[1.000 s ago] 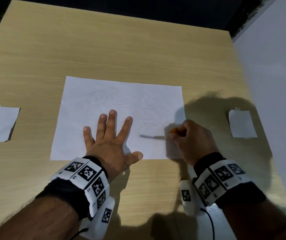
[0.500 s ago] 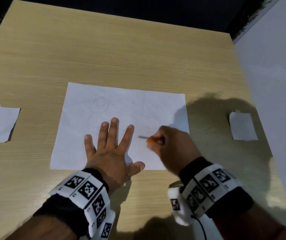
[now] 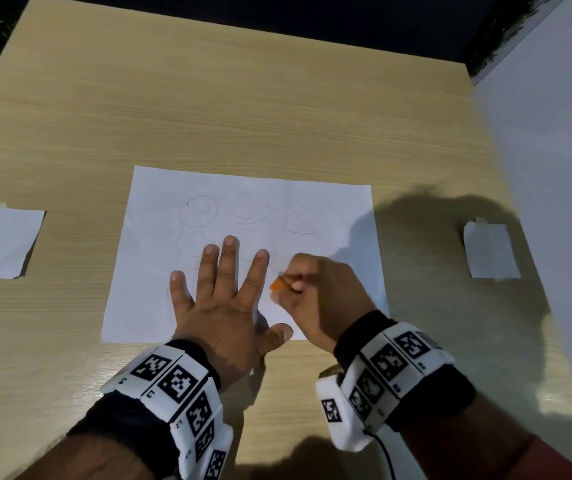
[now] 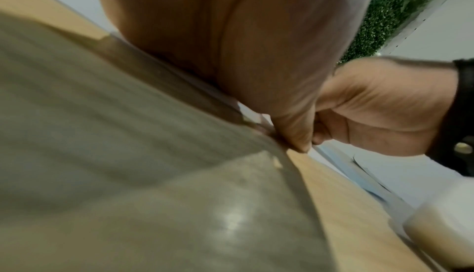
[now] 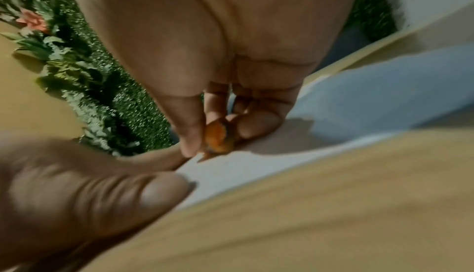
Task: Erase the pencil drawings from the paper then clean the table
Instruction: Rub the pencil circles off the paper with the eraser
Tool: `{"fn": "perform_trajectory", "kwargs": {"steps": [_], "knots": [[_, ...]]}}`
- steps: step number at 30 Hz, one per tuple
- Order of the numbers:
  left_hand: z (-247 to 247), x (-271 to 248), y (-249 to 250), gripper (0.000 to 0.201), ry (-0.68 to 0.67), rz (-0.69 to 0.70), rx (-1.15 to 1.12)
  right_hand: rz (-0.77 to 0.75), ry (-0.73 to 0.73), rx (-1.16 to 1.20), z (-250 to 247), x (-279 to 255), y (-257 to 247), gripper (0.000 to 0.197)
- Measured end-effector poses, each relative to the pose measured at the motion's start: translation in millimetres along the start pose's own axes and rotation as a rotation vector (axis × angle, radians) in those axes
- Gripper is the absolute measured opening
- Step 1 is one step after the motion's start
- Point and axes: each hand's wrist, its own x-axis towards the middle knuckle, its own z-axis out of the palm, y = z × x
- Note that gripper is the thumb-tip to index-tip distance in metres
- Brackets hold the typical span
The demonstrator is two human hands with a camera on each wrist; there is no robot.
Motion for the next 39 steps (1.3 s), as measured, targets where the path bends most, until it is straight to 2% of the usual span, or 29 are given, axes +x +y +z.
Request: {"fn": "perform_trajectory", "kwargs": {"steps": [2, 7, 12, 15, 20, 24, 26, 30, 32, 37, 39], "knots": [[0, 0, 0, 0.094, 0.013, -0.002, 0.007, 0.024, 0.032, -0.012, 0, 5, 3, 0.016], [2, 0, -1, 0.095, 0.021, 0.003, 0.002, 0.218, 0.214, -0.103, -22, 19, 24, 0.022], [2, 1, 0, 0.095, 0.017, -0.001, 0.003, 0.036, 0.022, 0.043, -2, 5, 0, 0.016], [3, 1, -2, 0.094, 0.039, 0.010, 0.007, 0.032, 0.061, -0.057, -3, 10, 3, 0.023], [3, -1, -2, 0.094, 0.044, 0.011, 0.001, 0.207, 0.219, -0.083, -19, 22, 17, 0.023], [2, 0, -1, 0.094, 0.037, 0.001, 0.009, 0.060, 0.063, -0.024, -6, 9, 2, 0.022], [2, 1, 0, 0.094, 0.034, -0.001, 0.009, 0.038, 0.028, -0.027, -2, 6, 2, 0.021], [2, 0, -1, 0.095, 0.034, 0.012, 0.001, 0.243, 0.166, -0.071, -22, 17, 26, 0.022], [2, -1, -2, 0.095, 0.032, 0.011, 0.000, 0.280, 0.225, -0.061, -28, 18, 30, 0.021], [0, -1, 0, 0.092, 0.018, 0.005, 0.006, 0.067, 0.070, 0.041, -3, 4, 4, 0.017], [0, 0, 0, 0.093, 0.019, 0.002, 0.008, 0.051, 0.078, 0.018, 3, 4, 3, 0.018]]}}
